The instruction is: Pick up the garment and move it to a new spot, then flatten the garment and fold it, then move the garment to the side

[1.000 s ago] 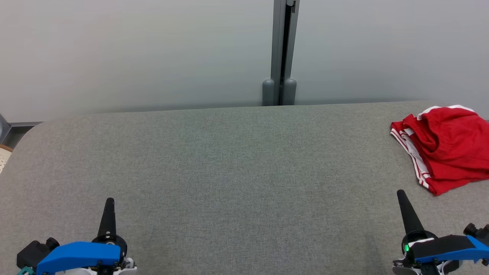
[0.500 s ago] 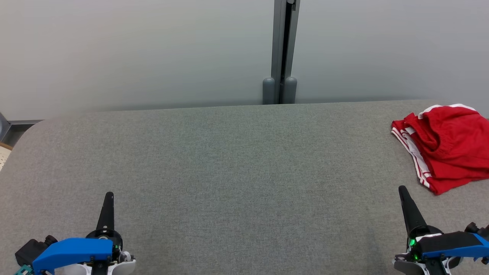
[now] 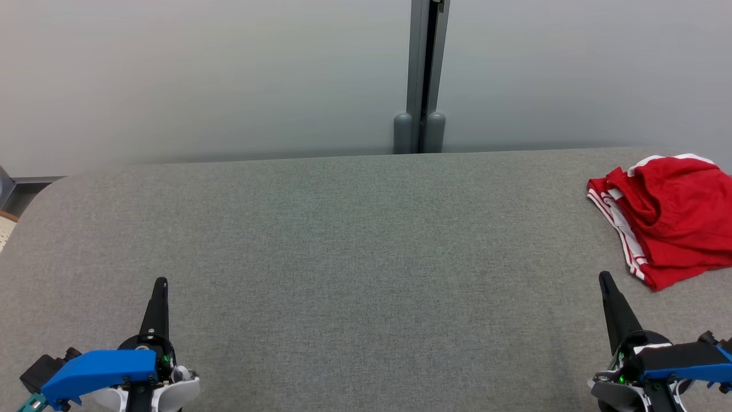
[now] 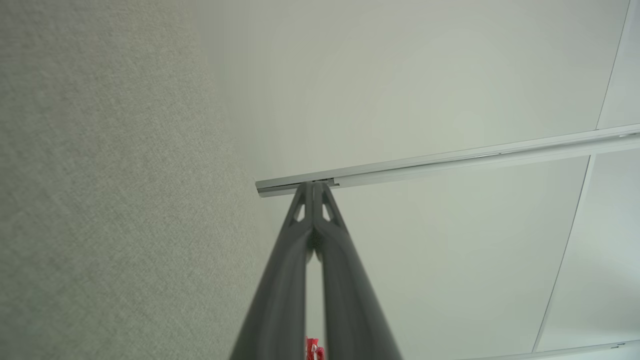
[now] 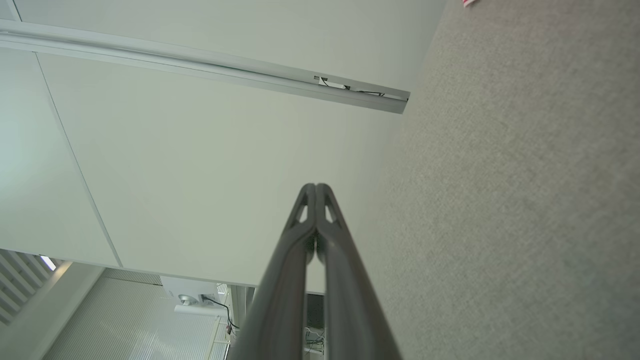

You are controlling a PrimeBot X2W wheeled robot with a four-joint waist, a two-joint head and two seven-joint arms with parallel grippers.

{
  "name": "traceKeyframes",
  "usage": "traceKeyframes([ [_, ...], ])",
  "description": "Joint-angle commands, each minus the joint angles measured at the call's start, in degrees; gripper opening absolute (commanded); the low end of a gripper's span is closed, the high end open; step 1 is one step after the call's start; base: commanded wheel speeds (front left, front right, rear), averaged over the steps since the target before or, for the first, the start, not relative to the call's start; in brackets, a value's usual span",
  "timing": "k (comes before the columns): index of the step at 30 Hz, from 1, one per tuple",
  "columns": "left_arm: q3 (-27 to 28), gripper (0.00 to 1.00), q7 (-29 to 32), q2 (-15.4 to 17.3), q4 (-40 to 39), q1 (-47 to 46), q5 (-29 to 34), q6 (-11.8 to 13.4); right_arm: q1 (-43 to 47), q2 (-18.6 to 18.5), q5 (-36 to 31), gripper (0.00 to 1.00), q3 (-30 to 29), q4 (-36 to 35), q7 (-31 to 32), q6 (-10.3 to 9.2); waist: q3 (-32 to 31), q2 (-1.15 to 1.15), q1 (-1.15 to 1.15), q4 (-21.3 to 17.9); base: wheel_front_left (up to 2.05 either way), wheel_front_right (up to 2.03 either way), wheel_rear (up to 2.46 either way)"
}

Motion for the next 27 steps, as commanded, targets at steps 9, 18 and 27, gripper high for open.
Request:
traceKeyframes([
  [9, 1.08, 0.00, 1.33, -0.22, -0.04, -1.67, -4.40, -0.92, -1.38, -0.15, 5.11, 0.00, -0.53, 0.18, 1.10, 0.00, 0.26, 0.00, 0.00, 0.05, 0.00, 0.00, 0.00],
  [18, 1.61, 0.00, 2.23, -0.52, 0.07, -2.20, -7.66, -1.27, -1.78, -0.13, 8.76, 0.00, -0.87, 0.45, 1.82, 0.00, 0.50, 0.00, 0.00, 0.08, 0.00, 0.00, 0.00],
  [27, 1.98, 0.00, 2.81, -0.70, 0.14, -2.44, -9.51, -1.47, -2.20, -0.12, 10.72, 0.00, -1.03, 0.58, 2.22, 0.00, 0.66, 0.00, 0.00, 0.11, 0.00, 0.00, 0.00],
])
